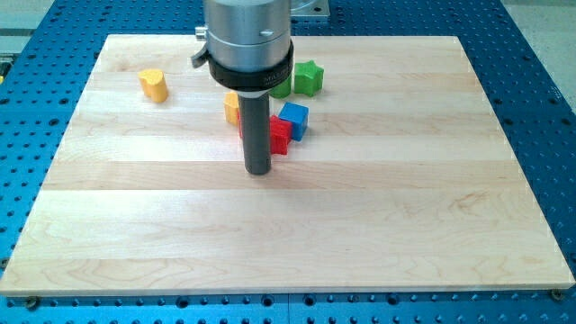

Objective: Push the green blocks slightly to the left

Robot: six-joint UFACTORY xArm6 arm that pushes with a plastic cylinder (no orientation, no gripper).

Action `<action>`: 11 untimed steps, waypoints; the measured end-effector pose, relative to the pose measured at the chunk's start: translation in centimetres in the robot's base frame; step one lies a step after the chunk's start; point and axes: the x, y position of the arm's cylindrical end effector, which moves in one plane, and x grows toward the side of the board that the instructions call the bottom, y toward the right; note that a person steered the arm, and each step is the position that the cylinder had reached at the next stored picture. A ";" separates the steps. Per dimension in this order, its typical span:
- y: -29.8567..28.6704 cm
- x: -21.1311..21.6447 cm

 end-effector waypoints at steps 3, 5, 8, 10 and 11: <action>18.8 -4.7; 12.2 -17.4; 9.0 -14.4; 6.5 -12.4; 5.7 -12.7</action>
